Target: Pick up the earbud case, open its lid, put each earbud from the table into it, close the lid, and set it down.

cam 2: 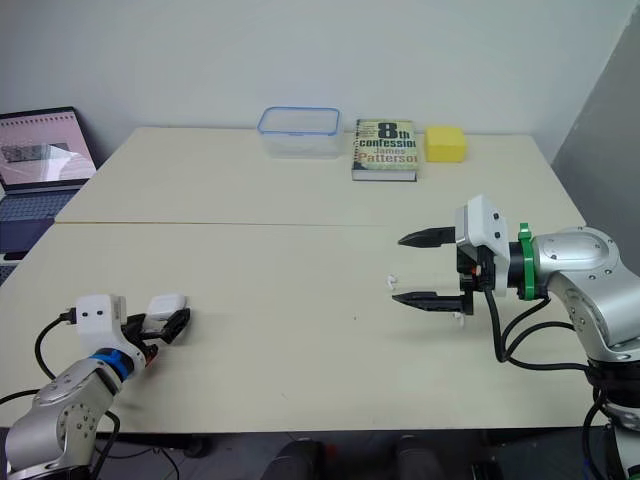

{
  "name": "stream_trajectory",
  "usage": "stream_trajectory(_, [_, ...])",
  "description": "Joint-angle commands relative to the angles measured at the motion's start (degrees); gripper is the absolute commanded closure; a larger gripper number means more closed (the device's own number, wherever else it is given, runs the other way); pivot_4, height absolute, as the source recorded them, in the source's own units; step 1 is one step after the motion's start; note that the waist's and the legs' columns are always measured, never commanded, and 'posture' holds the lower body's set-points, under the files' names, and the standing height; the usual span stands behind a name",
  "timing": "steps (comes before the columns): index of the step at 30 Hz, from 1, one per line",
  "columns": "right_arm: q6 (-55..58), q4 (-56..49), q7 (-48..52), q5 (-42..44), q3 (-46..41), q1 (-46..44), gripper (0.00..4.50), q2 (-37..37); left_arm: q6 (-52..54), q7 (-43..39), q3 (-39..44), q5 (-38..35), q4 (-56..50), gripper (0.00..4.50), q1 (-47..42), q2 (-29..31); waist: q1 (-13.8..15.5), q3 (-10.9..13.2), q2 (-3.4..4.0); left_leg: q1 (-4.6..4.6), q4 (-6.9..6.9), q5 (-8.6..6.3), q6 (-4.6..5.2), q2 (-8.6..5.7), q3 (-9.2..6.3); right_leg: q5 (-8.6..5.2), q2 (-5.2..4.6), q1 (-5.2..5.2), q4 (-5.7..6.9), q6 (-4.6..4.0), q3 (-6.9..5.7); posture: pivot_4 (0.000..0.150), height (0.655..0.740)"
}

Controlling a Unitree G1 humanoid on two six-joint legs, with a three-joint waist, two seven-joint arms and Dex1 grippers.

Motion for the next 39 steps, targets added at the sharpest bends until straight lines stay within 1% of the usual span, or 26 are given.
stream_trajectory(1, [-0.5,-0.2,0.7,0.3,-0.3,-1.7,0.16,0.3,3.9,1.2,-1.3,0.0,2.2,0.0,-1.0,-0.2,0.1,0.0,0.03,0.0,0.0,0.0,0.0,-0.01,0.01,0.0,0.0,0.0,0.0,0.0,0.0,0.15,0.74])
stream_trajectory(3, [-0.5,-0.3,0.7,0.3,-0.3,-1.8,0.16,0.4,4.8,1.5,-1.1,-0.2,2.4,0.0,-1.6,-0.4,0.2,0.0,0.04,0.0,0.01,0.0,0.0,-0.01,-0.01,0.0,0.0,0.0,0.0,0.01,0.0,0.15,0.74])
stream_trajectory(5, [-0.5,-0.4,0.8,0.2,-0.3,-1.7,0.0,0.5,5.3,1.7,-1.1,0.0,2.6,0.4,-1.9,-0.3,0.2,0.0,0.08,0.01,0.01,0.0,0.0,-0.01,-0.01,0.01,0.0,0.01,0.0,0.01,0.0,0.15,0.74])
stream_trajectory(6, [-0.5,-0.4,0.7,0.2,-0.4,-1.7,0.0,0.6,5.6,1.6,-1.2,0.0,2.7,0.57,-2.0,-0.2,0.1,-0.1,0.11,0.01,0.01,0.0,0.0,-0.01,0.01,0.01,0.0,0.01,0.0,0.01,0.0,0.15,0.74])
stream_trajectory(10, [-0.4,-0.8,0.5,0.2,-0.4,-1.4,0.0,0.7,6.4,1.0,-1.8,0.5,4.1,1.73,-2.2,0.8,0.2,-0.1,0.11,0.01,0.01,0.0,0.0,-0.03,0.02,0.01,-0.01,0.01,-0.01,0.02,0.01,0.15,0.74])
stream_trajectory(17, [0.2,-2.2,-0.4,0.6,-1.2,0.0,0.0,0.3,4.7,-2.1,-2.4,1.2,6.5,1.75,-1.0,3.5,0.1,-0.1,0.18,0.04,-0.01,0.0,0.0,-0.01,0.07,0.01,-0.03,0.01,-0.01,0.02,0.03,0.15,0.74])
stream_trajectory(19, [0.6,-2.8,-1.1,0.8,-1.8,0.9,0.0,0.1,1.5,-5.9,-4.1,1.2,5.1,1.75,0.0,4.2,0.1,-0.1,0.18,0.04,-0.01,0.0,0.0,-0.01,0.1,0.01,-0.03,0.0,-0.02,0.02,0.05,0.15,0.74])
stream_trajectory(20, [1.3,-3.3,-1.8,1.2,-2.4,1.7,0.0,-0.1,-1.3,-9.7,-6.2,1.0,2.7,1.75,0.8,4.6,0.1,-0.1,0.16,0.04,-0.01,0.0,0.0,-0.01,0.12,0.01,-0.04,0.0,-0.02,0.02,0.06,0.15,0.74])
stream_trajectory(23, [4.2,-4.6,-3.4,2.3,-3.6,3.8,0.0,-0.9,-7.7,-17.6,-11.3,0.9,-2.1,1.75,2.2,5.1,0.4,-0.1,0.16,-0.06,-0.02,-0.01,0.0,-0.08,0.17,0.0,-0.13,-0.04,-0.11,0.02,0.09,0.15,0.74])
stream_trajectory(26, [10.1,-6.1,-5.9,6.0,-5.2,6.1,0.0,-0.8,-14.6,-23.8,-16.3,1.4,-5.3,1.75,2.1,4.6,1.3,-0.1,0.13,-0.24,0.05,-0.01,0.0,-0.19,0.17,0.07,-0.23,-0.08,-0.32,0.12,0.09,0.15,0.74])
stream_trajectory(28, [14.8,-7.7,-8.3,8.8,-5.6,7.6,0.0,-0.7,-19.4,-26.4,-20.0,2.7,-6.6,1.75,1.2,3.5,1.5,0.0,0.04,-0.31,0.07,-0.02,0.03,-0.18,0.17,0.27,-0.25,-0.07,-0.43,-0.09,0.11,0.15,0.74])
stream_trajectory(32, [27.4,-9.4,-16.8,15.0,-5.6,7.9,0.0,1.3,-29.1,-31.9,-28.2,6.2,-7.5,1.75,-1.0,2.0,1.4,0.0,-0.04,-0.3,0.04,-0.03,0.04,0.05,0.2,0.35,-0.19,-0.14,-0.43,-0.29,0.11,0.15,0.74])
stream_trajectory(34, [36.4,-8.9,-21.3,21.5,-6.6,6.7,0.0,3.1,-34.6,-35.0,-31.5,8.1,-7.4,1.75,-2.0,2.2,1.0,0.0,-0.04,-0.29,0.04,-0.03,0.04,0.03,0.23,0.34,-0.06,-0.17,-0.4,-0.31,0.11,0.15,0.74])
stream_trajectory(36, [43.8,-8.1,-25.5,28.5,-8.0,5.9,0.0,5.4,-38.0,-36.9,-33.6,8.3,-7.1,1.75,-3.3,1.5,0.7,0.0,-0.04,-0.27,0.02,-0.03,0.04,0.05,0.25,0.34,0.15,-0.2,-0.38,-0.34,0.11,0.15,0.74])
stream_trajectory(39, [50.1,-7.0,-32.0,35.0,-9.3,5.7,0.0,8.9,-43.2,-39.3,-35.6,9.0,-5.3,1.75,-5.7,0.8,0.6,0.0,-0.05,-0.29,0.04,-0.03,0.04,0.11,0.18,0.31,0.5,-0.19,-0.36,-0.31,0.12,0.15,0.74])
